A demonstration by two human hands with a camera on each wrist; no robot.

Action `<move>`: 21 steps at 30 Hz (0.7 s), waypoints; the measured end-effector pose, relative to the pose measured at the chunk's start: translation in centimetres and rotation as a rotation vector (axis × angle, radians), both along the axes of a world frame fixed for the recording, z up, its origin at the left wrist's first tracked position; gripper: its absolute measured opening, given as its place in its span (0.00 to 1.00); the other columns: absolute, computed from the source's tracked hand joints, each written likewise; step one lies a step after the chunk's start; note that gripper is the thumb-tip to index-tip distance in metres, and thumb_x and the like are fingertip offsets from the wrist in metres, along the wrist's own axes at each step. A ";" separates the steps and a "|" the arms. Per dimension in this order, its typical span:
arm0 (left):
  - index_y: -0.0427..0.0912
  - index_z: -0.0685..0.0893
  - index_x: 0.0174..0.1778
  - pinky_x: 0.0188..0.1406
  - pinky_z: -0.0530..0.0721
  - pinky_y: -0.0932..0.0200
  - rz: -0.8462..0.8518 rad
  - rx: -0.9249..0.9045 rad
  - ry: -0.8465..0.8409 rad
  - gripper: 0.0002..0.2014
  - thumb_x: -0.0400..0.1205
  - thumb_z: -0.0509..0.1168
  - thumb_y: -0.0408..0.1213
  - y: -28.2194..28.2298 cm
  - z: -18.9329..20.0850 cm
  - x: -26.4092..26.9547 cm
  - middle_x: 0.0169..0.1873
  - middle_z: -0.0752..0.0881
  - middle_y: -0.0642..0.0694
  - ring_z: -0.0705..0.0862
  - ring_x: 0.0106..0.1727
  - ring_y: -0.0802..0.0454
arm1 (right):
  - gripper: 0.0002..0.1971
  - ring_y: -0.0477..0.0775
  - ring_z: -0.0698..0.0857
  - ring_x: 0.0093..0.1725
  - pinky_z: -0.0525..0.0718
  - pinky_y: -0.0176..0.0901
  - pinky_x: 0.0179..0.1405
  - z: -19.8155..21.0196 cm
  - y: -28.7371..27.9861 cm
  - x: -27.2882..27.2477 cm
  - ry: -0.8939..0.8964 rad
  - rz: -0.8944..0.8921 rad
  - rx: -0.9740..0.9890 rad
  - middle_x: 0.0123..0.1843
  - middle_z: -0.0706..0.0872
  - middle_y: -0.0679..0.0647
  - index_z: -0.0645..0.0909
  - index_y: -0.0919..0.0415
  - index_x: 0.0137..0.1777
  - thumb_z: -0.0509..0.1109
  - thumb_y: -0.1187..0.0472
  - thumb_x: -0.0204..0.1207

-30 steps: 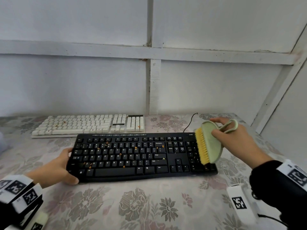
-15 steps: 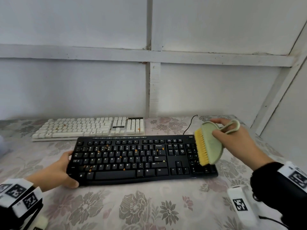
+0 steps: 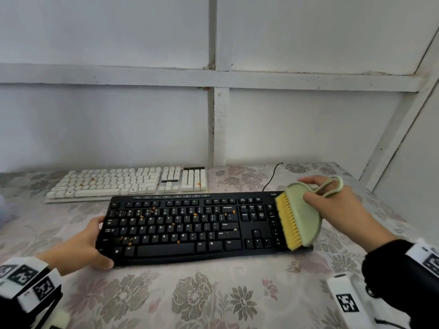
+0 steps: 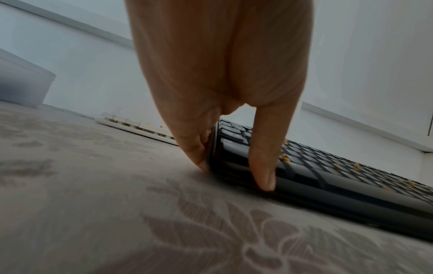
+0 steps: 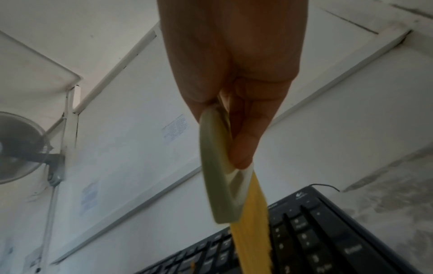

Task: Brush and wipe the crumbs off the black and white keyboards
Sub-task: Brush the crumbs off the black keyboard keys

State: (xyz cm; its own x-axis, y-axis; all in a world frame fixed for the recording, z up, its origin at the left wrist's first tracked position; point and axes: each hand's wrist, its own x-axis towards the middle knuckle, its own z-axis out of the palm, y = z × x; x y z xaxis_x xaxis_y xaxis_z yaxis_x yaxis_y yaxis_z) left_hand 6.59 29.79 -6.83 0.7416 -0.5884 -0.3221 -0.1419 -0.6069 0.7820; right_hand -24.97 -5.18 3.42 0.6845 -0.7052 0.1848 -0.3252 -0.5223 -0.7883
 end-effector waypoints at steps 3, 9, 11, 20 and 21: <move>0.49 0.55 0.75 0.66 0.76 0.37 -0.001 0.006 -0.005 0.66 0.38 0.79 0.37 0.1 -0.2 0.2 0.57 0.81 0.44 0.80 0.60 0.42 | 0.15 0.46 0.84 0.40 0.78 0.35 0.31 -0.2 -0.3 0.9 -0.018 -0.017 -0.018 0.49 0.87 0.51 0.82 0.50 0.60 0.65 0.65 0.77; 0.50 0.54 0.76 0.66 0.76 0.39 -0.006 0.007 0.003 0.67 0.38 0.79 0.37 0.0 -0.1 0.1 0.57 0.81 0.44 0.79 0.62 0.42 | 0.14 0.63 0.86 0.44 0.83 0.48 0.38 -1.8 0.9 -1.0 0.138 0.077 0.006 0.44 0.88 0.54 0.84 0.46 0.52 0.66 0.66 0.74; 0.51 0.54 0.76 0.66 0.76 0.39 0.001 -0.002 0.015 0.66 0.39 0.79 0.36 0.1 -0.3 0.2 0.57 0.80 0.44 0.79 0.62 0.42 | 0.13 0.57 0.87 0.45 0.86 0.52 0.43 -1.2 0.8 -1.4 0.131 0.082 0.012 0.47 0.88 0.51 0.85 0.48 0.53 0.66 0.66 0.75; 0.50 0.56 0.75 0.63 0.78 0.37 0.008 -0.011 -0.002 0.65 0.38 0.79 0.36 0.1 -0.3 0.2 0.56 0.81 0.42 0.81 0.59 0.40 | 0.15 0.48 0.85 0.44 0.80 0.36 0.35 -1.5 0.7 0.1 0.084 0.045 -0.021 0.48 0.87 0.48 0.81 0.48 0.59 0.66 0.65 0.76; 0.51 0.56 0.74 0.63 0.78 0.37 0.008 -0.012 0.005 0.65 0.39 0.79 0.36 0.2 -0.3 0.2 0.56 0.81 0.42 0.81 0.59 0.41 | 0.14 0.49 0.85 0.43 0.80 0.36 0.35 -1.5 0.9 -0.3 0.133 0.070 -0.025 0.47 0.87 0.48 0.82 0.47 0.57 0.66 0.66 0.76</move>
State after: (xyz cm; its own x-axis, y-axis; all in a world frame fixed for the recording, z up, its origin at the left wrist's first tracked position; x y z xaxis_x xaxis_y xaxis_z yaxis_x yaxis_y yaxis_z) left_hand 6.79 29.95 -7.16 0.7446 -0.5865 -0.3189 -0.1334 -0.5988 0.7897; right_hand -25.25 -4.24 1.89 0.7513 -0.6514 0.1057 -0.3884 -0.5659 -0.7273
